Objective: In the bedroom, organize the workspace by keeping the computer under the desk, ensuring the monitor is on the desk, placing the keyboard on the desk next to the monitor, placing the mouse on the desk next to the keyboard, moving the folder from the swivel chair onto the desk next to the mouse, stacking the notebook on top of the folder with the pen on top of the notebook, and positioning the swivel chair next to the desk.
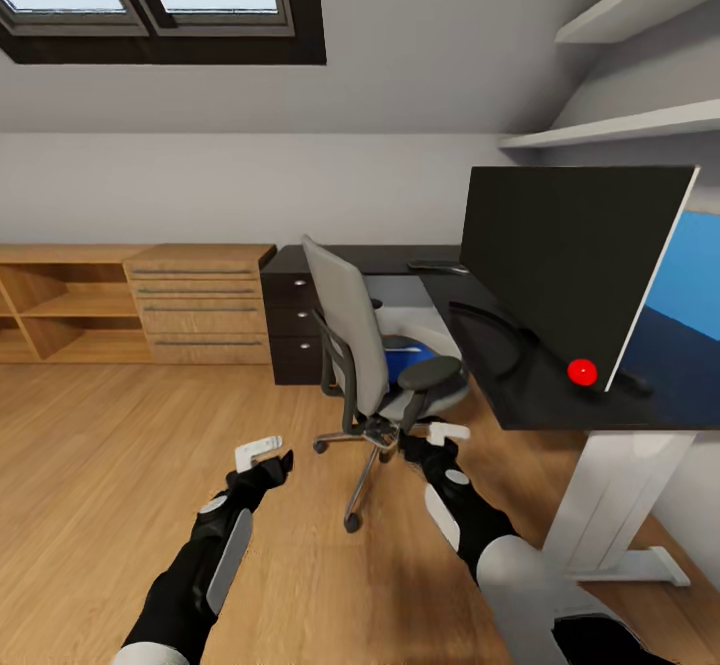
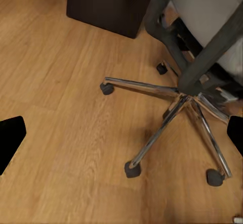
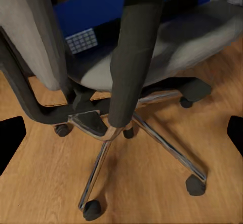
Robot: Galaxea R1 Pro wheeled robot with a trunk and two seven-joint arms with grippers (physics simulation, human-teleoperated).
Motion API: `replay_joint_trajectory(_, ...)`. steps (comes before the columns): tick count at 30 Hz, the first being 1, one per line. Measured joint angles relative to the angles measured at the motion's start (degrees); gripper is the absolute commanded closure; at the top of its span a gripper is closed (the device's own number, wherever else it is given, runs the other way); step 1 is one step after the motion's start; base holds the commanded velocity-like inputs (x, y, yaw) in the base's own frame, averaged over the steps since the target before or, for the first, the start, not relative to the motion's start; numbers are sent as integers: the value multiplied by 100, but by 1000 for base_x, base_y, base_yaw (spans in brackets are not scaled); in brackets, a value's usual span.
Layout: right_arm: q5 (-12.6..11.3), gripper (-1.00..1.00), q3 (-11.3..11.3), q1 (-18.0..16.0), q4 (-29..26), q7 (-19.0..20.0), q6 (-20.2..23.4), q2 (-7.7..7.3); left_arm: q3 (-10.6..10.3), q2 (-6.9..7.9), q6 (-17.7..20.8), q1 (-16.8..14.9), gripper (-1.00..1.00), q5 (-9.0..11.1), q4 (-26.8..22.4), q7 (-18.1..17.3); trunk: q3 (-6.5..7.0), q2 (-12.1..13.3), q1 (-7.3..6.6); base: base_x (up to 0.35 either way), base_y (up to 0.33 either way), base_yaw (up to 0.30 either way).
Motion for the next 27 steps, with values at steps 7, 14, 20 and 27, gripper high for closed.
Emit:
replay_joint_trajectory(7,-4,-100,-8,1279,-2683,-181,875,0,-2,1,89,428,-100,-5,-1167,0,-126,-281,154,0,0,0)
replay_joint_trajectory(14,-61,-100,48,1595,-3331,-286,1007,-62,4,3,556,650,-100,-11,-1385,11,-216,-481,264,0,0,0)
replay_joint_trajectory(20,-115,-100,-11,1583,-3137,-447,816,-91,6,-12,551,698,-100,-22,-1530,-4,-216,-481,264,0,0,0)
replay_joint_trajectory(27,21,-100,-61,1711,-3363,-228,976,-235,4,82,532,846,-100,-15,-1756,-12,-216,-481,264,0,0,0)
